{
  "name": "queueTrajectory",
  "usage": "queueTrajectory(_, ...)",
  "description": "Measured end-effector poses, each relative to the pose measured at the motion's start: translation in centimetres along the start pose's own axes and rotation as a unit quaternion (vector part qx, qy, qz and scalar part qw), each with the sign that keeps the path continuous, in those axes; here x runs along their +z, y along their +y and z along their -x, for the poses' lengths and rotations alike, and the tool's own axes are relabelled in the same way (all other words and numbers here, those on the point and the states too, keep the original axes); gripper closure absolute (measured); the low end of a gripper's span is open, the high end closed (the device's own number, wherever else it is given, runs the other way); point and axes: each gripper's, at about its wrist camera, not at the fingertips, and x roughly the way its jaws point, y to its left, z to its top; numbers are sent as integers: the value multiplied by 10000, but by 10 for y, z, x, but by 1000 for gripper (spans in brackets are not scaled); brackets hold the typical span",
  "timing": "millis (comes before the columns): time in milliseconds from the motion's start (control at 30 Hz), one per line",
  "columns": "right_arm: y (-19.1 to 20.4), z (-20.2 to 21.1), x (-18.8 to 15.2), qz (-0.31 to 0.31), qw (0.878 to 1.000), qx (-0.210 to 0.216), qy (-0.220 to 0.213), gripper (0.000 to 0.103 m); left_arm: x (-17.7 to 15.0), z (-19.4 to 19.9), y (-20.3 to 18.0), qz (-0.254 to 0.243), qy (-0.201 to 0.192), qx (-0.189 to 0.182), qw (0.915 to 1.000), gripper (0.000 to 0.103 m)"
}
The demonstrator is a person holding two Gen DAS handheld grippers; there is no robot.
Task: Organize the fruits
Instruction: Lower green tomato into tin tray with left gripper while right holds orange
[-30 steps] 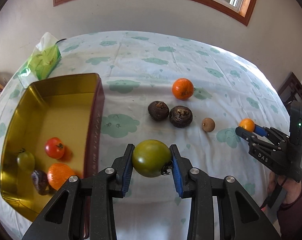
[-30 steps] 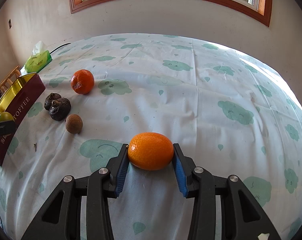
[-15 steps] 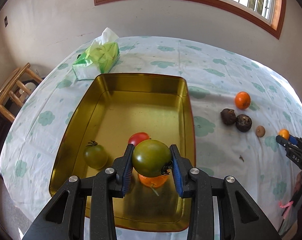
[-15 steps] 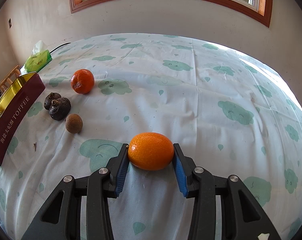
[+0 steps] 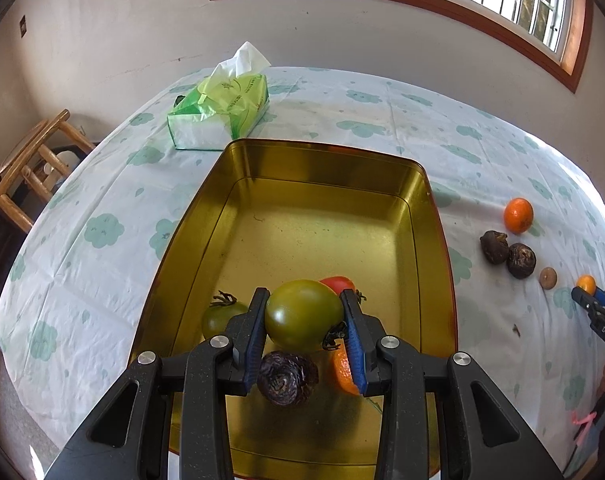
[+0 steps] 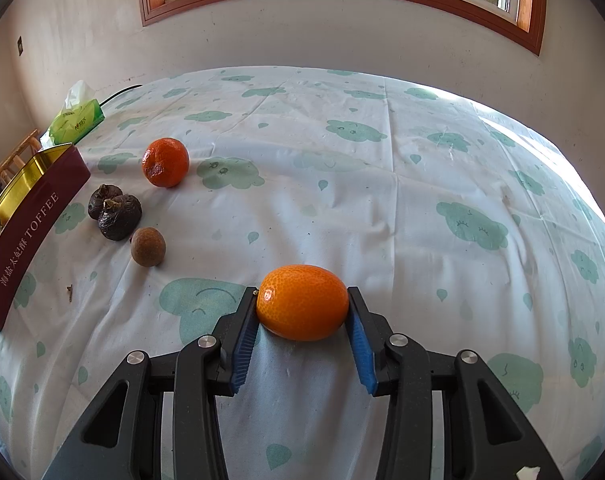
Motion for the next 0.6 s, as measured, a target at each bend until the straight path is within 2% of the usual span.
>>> queueTrajectory(167, 0, 0, 0, 1, 10000, -1, 0, 62, 10, -7, 15, 141, 97, -185, 9997, 67)
queueTrajectory(400, 0, 0, 0, 0, 10000, -2, 0, 62, 10, -27, 17, 161, 282, -238, 9992, 67)
queueTrajectory(500, 0, 0, 0, 1, 10000, -3, 0, 62, 12, -29, 15, 69, 202, -93, 9997, 66)
queueTrajectory(600, 0, 0, 0, -2, 10000, 0, 0, 62, 10, -28, 17, 120, 248, -133, 9995, 66)
